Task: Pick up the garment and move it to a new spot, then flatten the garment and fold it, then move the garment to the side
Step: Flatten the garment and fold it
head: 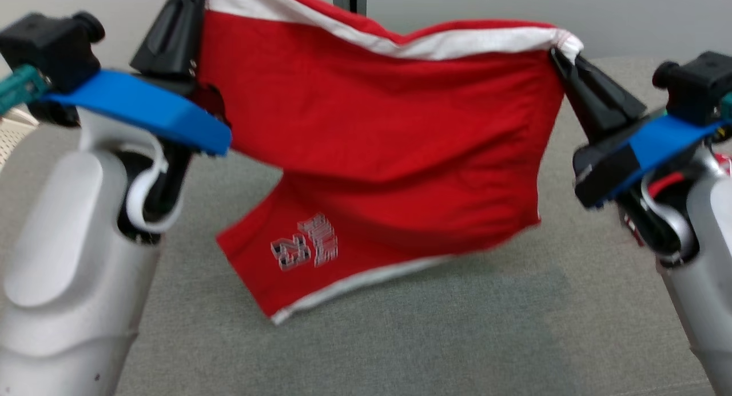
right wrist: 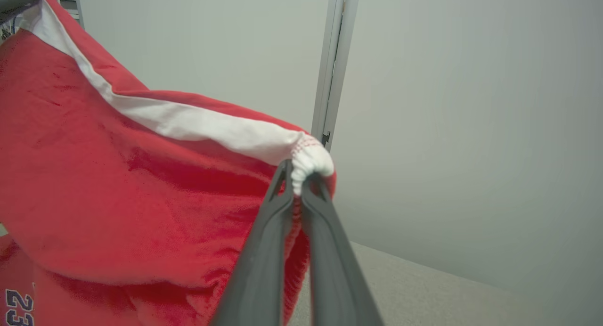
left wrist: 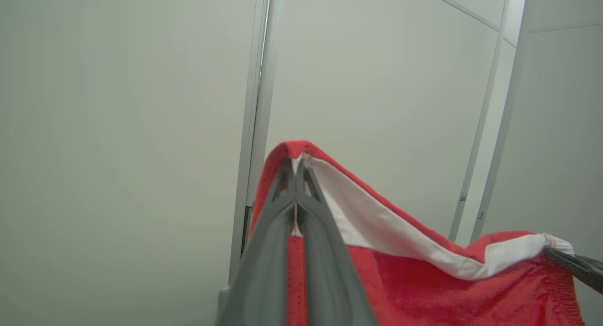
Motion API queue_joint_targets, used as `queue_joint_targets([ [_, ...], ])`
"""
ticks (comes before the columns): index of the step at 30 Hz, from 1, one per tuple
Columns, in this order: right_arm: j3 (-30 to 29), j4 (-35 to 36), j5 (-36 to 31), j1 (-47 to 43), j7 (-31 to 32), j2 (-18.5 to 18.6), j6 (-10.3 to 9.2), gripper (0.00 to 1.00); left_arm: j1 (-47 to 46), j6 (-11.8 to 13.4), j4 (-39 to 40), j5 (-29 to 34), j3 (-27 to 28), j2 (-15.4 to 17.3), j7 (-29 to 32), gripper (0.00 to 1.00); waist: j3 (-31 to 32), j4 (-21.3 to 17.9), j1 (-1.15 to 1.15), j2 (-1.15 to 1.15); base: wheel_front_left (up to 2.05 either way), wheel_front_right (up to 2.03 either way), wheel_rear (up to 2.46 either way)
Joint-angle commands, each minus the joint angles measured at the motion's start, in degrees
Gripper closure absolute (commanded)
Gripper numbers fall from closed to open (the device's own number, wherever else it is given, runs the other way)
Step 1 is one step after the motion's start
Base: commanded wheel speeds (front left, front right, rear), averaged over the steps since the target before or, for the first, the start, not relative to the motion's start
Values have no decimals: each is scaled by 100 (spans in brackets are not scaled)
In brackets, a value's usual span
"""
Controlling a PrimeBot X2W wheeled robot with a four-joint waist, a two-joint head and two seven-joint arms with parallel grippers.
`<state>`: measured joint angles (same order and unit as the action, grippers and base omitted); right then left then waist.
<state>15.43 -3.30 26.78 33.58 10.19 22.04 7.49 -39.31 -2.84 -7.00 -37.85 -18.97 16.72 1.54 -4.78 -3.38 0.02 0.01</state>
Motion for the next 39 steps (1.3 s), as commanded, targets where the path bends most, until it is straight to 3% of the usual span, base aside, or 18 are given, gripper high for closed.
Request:
queue_joint_targets([
  [1, 69, -211, -97, 405, -137, -122, 1, 100, -387, -29, -251, 97, 50, 63, -12, 100, -237, 49, -2, -1, 0, 0, 0],
  [7, 263, -1738, -578, 2121, -931, -693, 1, 100, -2075, -60, -1632, 520, 79, 81, -277, 100, -846, -141, -2, -1, 0, 0, 0],
  [12, 301, -3018, -909, 2946, -1646, -1120, 1, 100, -2880, -163, -2526, 667, -3, -126, -715, 100, -1345, -146, -2, -1, 0, 0, 0],
  [17, 452, -4047, -1005, 3055, -2242, -1385, 1, 100, -2727, -344, -3095, 546, -160, -349, -1226, 100, -1721, -27, -2, -1, 0, 0, 0],
  [21, 780, -4441, -956, 2736, -2482, -1407, 1, 100, -2208, -436, -3212, 356, -237, -422, -1541, 100, -1795, 51, -2, -1, 0, 0, 0],
  [24, 964, -4330, -791, 2389, -2542, -1310, 1, 100, -1667, -467, -2954, 175, -191, -421, -1649, 100, -1723, 97, -2, -1, 0, 0, 0],
  [29, 902, -3340, -439, 1374, -2542, -1071, 1, 100, -418, -474, -1953, 216, 42, -311, -1675, 100, -1415, 148, -2, -1, 0, 0, 0],
  [34, 628, -2346, -369, -28, -2540, -856, 1, 100, 1054, -476, -833, 416, 328, -489, -1678, 100, -895, 284, -2, -1, 0, 0, 0],
  [39, 545, -1468, -417, -1423, -2540, -690, 2, 100, 2387, -413, -29, 641, 21, -616, -1678, 100, -341, 470, -2, -1, 0, 0, 0],
])
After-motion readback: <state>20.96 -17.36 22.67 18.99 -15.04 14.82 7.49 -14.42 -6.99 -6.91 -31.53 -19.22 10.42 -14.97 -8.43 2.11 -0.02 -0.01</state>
